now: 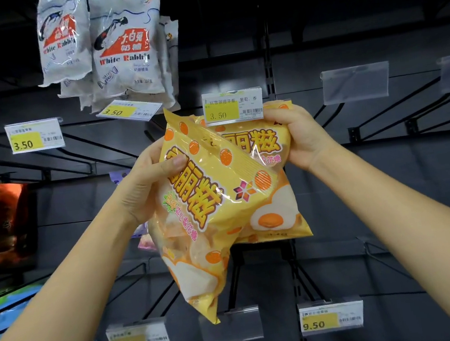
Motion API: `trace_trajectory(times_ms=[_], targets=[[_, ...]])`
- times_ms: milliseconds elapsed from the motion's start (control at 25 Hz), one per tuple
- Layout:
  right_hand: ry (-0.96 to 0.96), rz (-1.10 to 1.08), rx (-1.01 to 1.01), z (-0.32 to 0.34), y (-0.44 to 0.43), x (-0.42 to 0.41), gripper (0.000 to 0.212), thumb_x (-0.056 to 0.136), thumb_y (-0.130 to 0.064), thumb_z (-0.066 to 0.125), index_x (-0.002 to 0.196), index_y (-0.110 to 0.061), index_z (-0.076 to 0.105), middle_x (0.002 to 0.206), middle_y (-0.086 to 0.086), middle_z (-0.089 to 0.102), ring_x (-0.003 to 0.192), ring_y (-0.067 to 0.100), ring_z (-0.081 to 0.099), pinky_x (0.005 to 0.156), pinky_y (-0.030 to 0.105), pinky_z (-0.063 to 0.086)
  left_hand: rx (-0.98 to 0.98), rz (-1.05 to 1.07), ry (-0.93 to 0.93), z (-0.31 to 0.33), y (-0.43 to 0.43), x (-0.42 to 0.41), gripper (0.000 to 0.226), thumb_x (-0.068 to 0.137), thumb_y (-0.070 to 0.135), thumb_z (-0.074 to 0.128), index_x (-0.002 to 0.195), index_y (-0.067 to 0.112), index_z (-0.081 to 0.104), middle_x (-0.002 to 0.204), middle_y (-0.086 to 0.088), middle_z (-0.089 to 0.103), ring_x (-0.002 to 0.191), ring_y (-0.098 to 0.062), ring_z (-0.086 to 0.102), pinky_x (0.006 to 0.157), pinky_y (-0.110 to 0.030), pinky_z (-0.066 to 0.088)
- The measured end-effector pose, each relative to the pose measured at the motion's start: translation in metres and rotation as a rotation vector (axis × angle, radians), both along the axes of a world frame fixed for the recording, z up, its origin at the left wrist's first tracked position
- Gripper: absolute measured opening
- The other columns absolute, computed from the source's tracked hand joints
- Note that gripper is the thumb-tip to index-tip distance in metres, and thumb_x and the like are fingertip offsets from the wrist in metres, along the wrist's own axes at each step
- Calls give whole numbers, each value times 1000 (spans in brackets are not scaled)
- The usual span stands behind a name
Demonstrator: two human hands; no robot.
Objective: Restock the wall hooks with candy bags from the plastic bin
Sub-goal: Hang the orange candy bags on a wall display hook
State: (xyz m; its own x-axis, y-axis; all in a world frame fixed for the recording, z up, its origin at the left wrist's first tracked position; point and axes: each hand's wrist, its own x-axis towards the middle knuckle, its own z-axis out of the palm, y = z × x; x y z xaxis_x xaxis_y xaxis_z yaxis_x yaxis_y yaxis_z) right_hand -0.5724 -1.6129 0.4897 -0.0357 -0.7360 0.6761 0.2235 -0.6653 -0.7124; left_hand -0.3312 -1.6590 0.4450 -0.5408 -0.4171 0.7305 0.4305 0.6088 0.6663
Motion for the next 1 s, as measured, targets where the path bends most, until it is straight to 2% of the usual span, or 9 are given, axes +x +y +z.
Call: trace_trajectory(times_ms=[120,320,480,560,640,720,840,920,1000], targets=[[-5,-83,-17,4,1,3,32,84,3,60,116,9,60,95,18,69,78,26,70,74,39,59,-4,-13,25,-1,-1,1,79,47,38,94,116,14,65,93,-3,79,80,-18,76,71,-30,61],[-16,-164,33,5,-1,8,36,82,4,65,117,8,59,100,20,68,80,28,68,72,39,59,24,36,28,-1,-2,2,88,39,42,95,117,14,63,93,-3,78,80,-20,75,72,-32,62],[-20,-164,43,2,0,6,31,76,5,70,106,6,63,88,17,70,66,23,71,57,34,61,46,-9,22,-5,-2,4,87,43,37,95,119,11,63,95,-5,78,79,-21,75,72,-32,62],[-29,-186,79,0,-3,5,30,75,8,69,105,6,63,84,17,70,61,22,71,53,33,59,57,-26,8,-8,-3,3,86,44,36,95,120,11,63,95,-6,77,80,-21,75,73,-32,62],[-42,-217,118,-4,-7,4,22,75,9,68,95,2,64,80,16,69,56,21,70,50,32,58,72,-8,-5,-11,-6,1,86,44,37,95,119,11,63,95,-6,77,81,-22,74,77,-35,62],[-16,-282,115,-8,-12,1,18,75,6,71,87,-5,63,76,13,68,53,18,70,46,29,55,81,15,-10,-13,-11,-2,74,46,32,94,112,11,66,93,-6,78,79,-21,75,74,-34,62],[74,-438,39,-15,-22,-3,19,76,-4,76,89,-10,64,80,7,70,59,13,70,48,22,53,82,70,-9,-18,-15,-10,41,63,16,78,102,13,67,89,-3,79,76,-18,75,69,-30,61],[160,-578,-39,-19,-28,-5,18,78,-12,77,89,-12,62,82,3,69,67,11,68,53,19,52,97,109,11,-23,-16,-18,32,71,7,72,101,16,69,88,-2,79,75,-17,75,66,-28,61],[222,-685,-82,-23,-31,-5,24,78,-18,77,94,-13,60,86,1,66,76,12,64,65,23,51,120,168,67,-27,-14,-29,30,75,3,70,102,17,69,87,0,79,74,-15,75,65,-25,60]])
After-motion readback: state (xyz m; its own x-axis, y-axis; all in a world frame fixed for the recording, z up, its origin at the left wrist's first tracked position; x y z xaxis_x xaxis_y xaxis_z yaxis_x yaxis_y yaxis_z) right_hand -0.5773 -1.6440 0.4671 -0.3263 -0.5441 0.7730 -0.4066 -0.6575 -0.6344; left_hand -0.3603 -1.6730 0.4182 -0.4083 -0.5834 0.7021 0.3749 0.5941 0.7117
